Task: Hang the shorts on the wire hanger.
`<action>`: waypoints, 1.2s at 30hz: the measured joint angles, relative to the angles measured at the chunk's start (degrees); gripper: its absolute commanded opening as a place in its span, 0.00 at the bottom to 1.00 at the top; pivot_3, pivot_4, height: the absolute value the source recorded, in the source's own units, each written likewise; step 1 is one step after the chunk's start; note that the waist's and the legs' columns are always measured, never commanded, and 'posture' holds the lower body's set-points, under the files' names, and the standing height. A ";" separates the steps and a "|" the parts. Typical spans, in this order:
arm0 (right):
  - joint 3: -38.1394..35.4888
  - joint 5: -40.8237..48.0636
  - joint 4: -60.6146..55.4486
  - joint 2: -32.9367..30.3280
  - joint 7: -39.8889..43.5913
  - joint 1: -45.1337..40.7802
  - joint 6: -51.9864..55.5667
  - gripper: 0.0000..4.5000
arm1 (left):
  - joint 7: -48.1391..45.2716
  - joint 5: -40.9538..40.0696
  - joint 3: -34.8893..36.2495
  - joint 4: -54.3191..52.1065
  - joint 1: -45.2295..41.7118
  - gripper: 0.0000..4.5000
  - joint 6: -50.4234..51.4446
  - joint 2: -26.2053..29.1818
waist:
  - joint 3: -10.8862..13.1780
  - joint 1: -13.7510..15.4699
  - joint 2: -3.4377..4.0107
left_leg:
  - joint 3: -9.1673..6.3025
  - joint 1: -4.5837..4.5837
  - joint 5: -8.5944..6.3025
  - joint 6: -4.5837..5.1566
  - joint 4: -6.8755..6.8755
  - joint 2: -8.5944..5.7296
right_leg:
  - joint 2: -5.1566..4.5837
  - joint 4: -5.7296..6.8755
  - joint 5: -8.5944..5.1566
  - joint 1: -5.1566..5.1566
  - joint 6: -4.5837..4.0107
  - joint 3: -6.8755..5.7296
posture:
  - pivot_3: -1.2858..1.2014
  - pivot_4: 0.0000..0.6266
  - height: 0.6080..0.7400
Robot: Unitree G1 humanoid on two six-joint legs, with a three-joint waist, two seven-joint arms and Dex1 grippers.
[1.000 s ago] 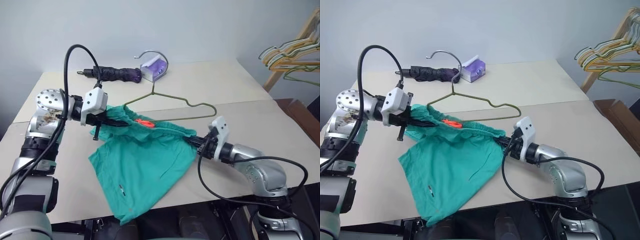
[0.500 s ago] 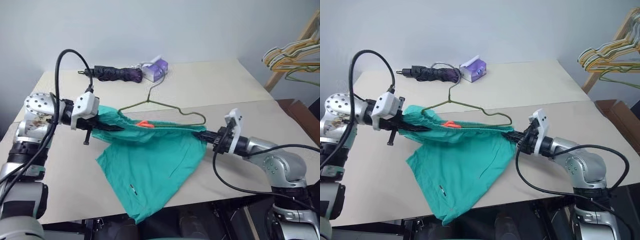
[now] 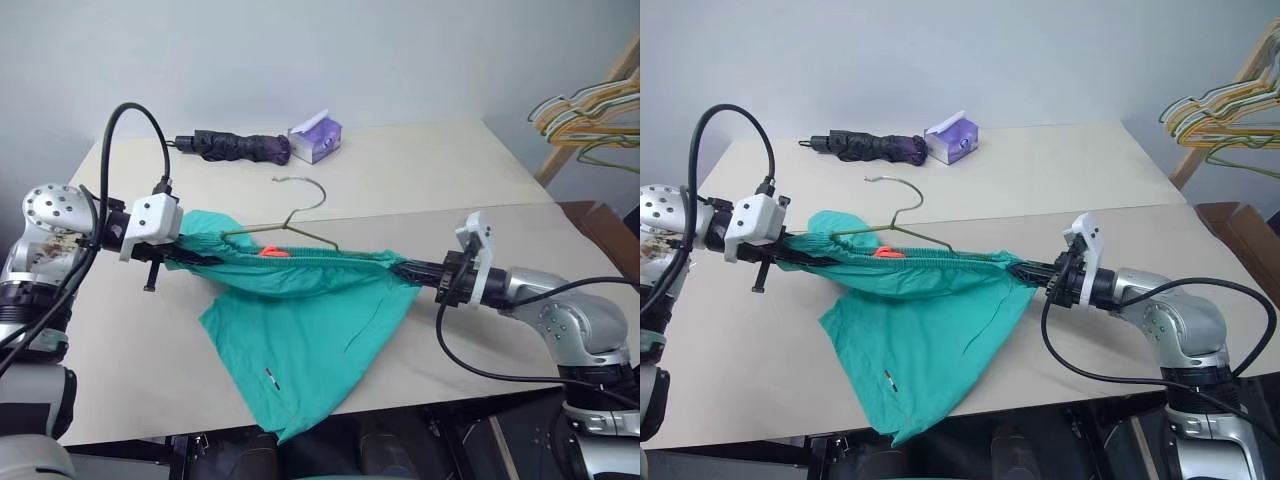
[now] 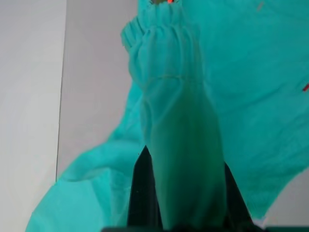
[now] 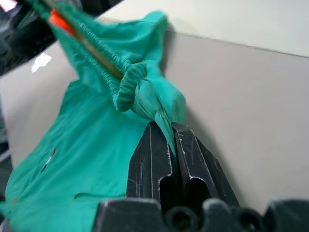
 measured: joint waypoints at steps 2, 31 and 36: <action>0.73 -0.12 0.00 -1.12 1.21 -0.04 -1.24 0.00 | -0.01 0.20 -0.62 1.05 -0.07 0.00 -0.77 0.00 | 0.00 0.11 -0.01 | 0.00 -0.02 0.00 0.00 0.00 0.01 | 0.00 0.00 0.00 -0.02 0.00 0.00 | 0.49 0.12 1.00; 0.82 -0.73 -5.08 -6.76 3.44 -6.67 -2.19 0.63 | 2.09 6.21 0.14 5.51 -3.62 0.00 1.55 -11.74 | 0.00 -0.04 -0.01 | 0.00 -0.04 0.00 0.01 0.00 0.00 | 0.00 0.00 0.00 -0.05 0.00 0.00 | 0.48 0.09 1.00; -0.45 -1.26 -4.89 -10.43 5.86 -7.05 -2.29 1.00 | 4.19 6.98 1.64 7.03 -4.17 0.00 0.56 -13.07 | 0.00 0.03 -0.01 | 0.01 -0.05 0.00 0.01 0.01 -0.01 | -0.02 0.00 0.00 -0.05 0.00 0.00 | 0.48 0.09 1.00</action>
